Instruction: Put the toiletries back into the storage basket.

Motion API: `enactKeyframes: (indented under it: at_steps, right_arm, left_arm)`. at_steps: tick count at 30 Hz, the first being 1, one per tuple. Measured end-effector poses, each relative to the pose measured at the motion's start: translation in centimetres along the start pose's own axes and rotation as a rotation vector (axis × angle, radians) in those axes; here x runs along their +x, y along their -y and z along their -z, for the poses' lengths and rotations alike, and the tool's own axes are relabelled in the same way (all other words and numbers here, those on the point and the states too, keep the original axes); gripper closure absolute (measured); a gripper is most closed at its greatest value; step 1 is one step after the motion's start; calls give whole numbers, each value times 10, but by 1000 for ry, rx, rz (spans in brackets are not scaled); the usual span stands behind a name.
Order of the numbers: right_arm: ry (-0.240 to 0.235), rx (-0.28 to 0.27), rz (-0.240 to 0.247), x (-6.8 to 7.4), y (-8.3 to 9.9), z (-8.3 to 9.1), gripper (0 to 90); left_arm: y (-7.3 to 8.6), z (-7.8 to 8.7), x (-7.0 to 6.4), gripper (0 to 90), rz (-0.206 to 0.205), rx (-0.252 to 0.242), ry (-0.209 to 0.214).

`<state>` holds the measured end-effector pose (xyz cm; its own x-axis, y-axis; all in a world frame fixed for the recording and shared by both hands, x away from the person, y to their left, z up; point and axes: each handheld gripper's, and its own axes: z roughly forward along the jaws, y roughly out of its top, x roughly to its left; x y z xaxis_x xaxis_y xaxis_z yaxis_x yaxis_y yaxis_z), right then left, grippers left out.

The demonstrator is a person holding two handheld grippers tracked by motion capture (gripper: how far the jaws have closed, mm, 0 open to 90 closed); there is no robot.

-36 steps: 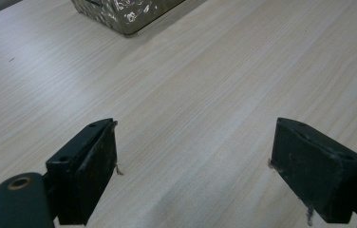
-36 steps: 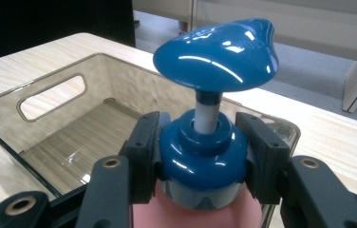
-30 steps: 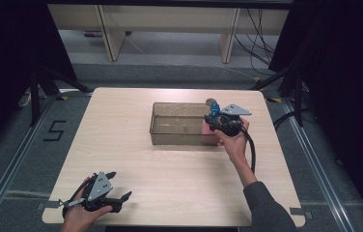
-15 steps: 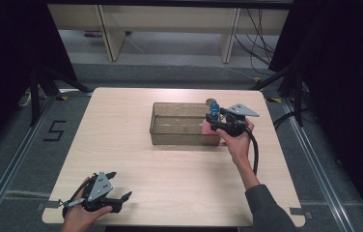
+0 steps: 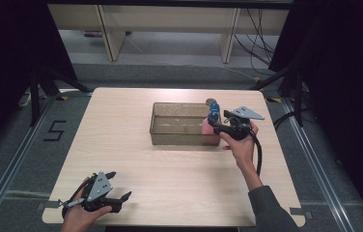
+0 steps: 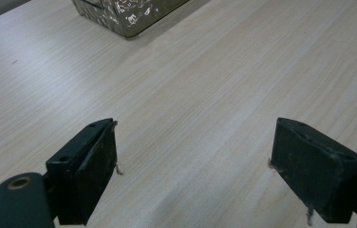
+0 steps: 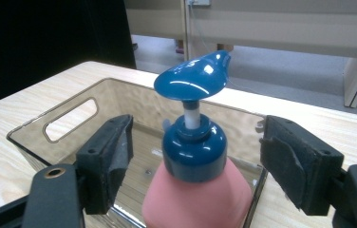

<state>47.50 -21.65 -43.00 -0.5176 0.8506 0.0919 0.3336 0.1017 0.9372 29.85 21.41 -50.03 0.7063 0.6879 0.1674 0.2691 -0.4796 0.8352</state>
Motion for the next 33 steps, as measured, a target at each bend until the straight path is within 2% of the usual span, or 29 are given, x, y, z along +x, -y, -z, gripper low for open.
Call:
enactKeyframes:
  at_steps: [2,4,6,9,10,11,12,16,21,24,25,28,29,30,31,33]
  right_arm:
    - [-10,2,-10,1,0,1,256]
    - [3,-1,-13,3,0,2,246]
    - [-5,1,-16,3,0,3,240]
    - [16,8,8,4,0,7,227]
    - [8,-6,-21,6,1,7,225]
    - [7,-9,-3,5,0,8,220]
    - [7,4,-3,5,0,10,217]
    - [0,-5,-21,9,1,15,214]
    - [-8,-11,-9,11,2,19,211]
    - [-10,-7,-29,15,4,24,208]
    - [-20,-14,-12,14,4,24,207]
    - [-22,-15,-7,15,4,26,202]
    - [-19,-19,11,16,4,27,202]
    - [-21,-5,-16,18,4,29,202]
    - [-25,-23,0,18,4,29,203]
    - [-29,-25,4,19,5,30,204]
  left_arm:
    - [0,1,0,150,-2,8,11]
    - [0,1,0,149,-1,7,4]
    - [0,0,0,150,0,5,5]
    - [0,0,0,149,1,5,6]
    - [0,0,0,149,1,5,5]
    - [0,1,0,150,-3,9,3]
    - [0,1,0,149,-4,9,3]
    - [0,0,0,150,1,6,6]
    - [0,0,0,150,1,5,5]
    - [0,0,0,150,1,5,3]
    - [0,0,0,150,1,5,3]
    - [0,0,0,149,-1,7,2]
    - [0,0,0,149,1,5,3]
    - [0,0,0,150,1,5,3]
    - [0,0,0,149,2,5,3]
    - [0,0,0,149,2,5,3]
